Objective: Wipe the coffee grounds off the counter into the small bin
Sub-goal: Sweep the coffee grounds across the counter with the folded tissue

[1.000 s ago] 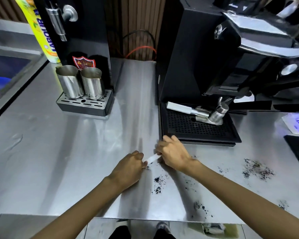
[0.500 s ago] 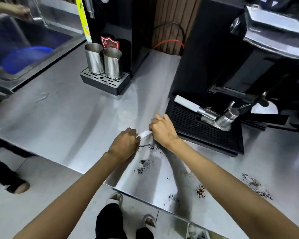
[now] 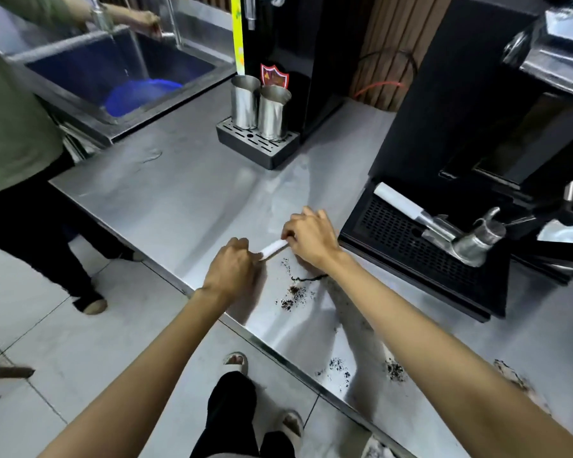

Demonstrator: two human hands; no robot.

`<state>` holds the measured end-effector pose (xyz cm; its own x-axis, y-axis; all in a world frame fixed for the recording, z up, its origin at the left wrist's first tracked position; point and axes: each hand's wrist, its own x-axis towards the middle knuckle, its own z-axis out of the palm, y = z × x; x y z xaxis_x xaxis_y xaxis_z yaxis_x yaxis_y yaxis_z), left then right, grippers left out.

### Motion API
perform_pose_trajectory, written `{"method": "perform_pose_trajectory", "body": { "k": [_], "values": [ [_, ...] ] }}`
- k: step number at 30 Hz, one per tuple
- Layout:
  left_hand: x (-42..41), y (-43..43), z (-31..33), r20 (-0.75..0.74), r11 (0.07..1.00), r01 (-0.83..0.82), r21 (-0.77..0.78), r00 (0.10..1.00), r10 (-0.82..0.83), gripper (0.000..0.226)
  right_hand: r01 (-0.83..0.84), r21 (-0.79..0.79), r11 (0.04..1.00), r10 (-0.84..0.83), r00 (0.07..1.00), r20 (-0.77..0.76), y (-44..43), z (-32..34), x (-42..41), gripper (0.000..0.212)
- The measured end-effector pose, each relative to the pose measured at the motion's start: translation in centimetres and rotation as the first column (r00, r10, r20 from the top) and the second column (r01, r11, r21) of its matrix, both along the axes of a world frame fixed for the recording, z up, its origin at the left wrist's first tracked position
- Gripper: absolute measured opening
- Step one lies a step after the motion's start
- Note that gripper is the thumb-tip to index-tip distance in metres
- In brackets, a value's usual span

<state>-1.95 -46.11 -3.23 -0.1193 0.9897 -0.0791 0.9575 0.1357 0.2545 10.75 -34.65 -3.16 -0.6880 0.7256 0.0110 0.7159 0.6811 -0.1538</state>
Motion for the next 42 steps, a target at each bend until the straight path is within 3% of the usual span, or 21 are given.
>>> {"method": "perform_pose_trajectory", "body": {
  "k": [3,6,9,10,12,16,23,26,28,30,32,35,40,42],
  "values": [
    [1.0,-0.9,-0.9,0.006,0.996,0.001,0.09,1.0,-0.001,0.043,0.01,-0.03,0.999,-0.01,1.0,-0.01,-0.4,-0.9,0.1,0.023],
    [2.6,-1.5,-1.9,-0.026,0.993,0.107,0.055,0.994,-0.105,0.054,0.012,-0.044,0.999,-0.013,1.0,-0.012,-1.0,-1.0,2.3,0.023],
    [4.7,-2.4,-2.4,-0.081,0.974,0.221,0.039,0.973,-0.218,0.012,-0.007,-0.032,0.999,0.007,1.0,0.005,-2.1,-1.0,5.6,0.023],
    [5.4,-2.7,-2.1,-0.05,0.97,0.241,0.03,0.97,-0.239,0.008,-0.009,-0.028,1.0,0.01,1.0,0.015,-2.5,-1.0,6.6,0.023],
    [5.8,-3.0,-1.6,0.001,0.975,0.215,0.059,0.977,-0.215,0.022,-0.013,-0.029,0.999,0.014,1.0,0.025,-2.9,-0.8,7.8,0.023],
    [3.6,-3.4,0.0,0.149,0.995,-0.007,0.095,0.989,-0.008,0.044,-0.018,-0.072,0.997,0.015,0.999,-0.044,-2.6,0.2,5.4,0.021],
    [0.3,-5.5,-2.4,0.061,0.991,-0.119,0.056,0.991,0.116,0.018,-0.128,-0.121,0.984,0.12,0.99,-0.071,-3.1,-0.9,-0.7,0.021],
    [2.8,-6.4,-3.1,-0.016,0.987,-0.042,0.155,0.999,0.045,0.031,-0.175,-0.151,0.973,0.166,0.984,-0.072,-2.9,-1.4,0.7,0.018],
    [5.2,-6.8,-2.8,-0.006,0.987,-0.001,0.158,1.0,0.002,0.028,-0.219,-0.157,0.963,0.214,0.976,-0.047,-2.4,-1.2,2.5,0.016],
    [7.8,-6.8,-2.4,0.0,0.99,0.024,0.138,1.0,-0.024,0.009,-0.249,-0.148,0.957,0.248,0.969,-0.025,-2.0,-1.0,4.5,0.016],
    [10.3,-6.7,-2.5,0.001,0.995,0.032,0.092,0.999,-0.033,0.025,-0.256,-0.124,0.959,0.258,0.966,-0.002,-2.0,-0.9,6.5,0.016],
    [12.4,-6.4,-2.3,0.012,0.997,0.029,0.073,0.999,-0.03,0.03,-0.256,-0.107,0.961,0.262,0.964,0.046,-1.7,-0.6,8.5,0.016],
    [10.1,-5.5,-1.9,0.155,0.963,-0.081,0.258,0.987,0.042,0.004,-0.207,-0.125,0.97,0.204,0.978,-0.038,-0.6,1.2,6.2,0.016],
    [7.3,-4.9,-1.3,0.149,0.947,-0.136,0.291,0.984,0.096,0.021,-0.205,-0.102,0.973,0.199,0.978,-0.064,-0.2,1.6,3.8,0.017]
  ]
}}
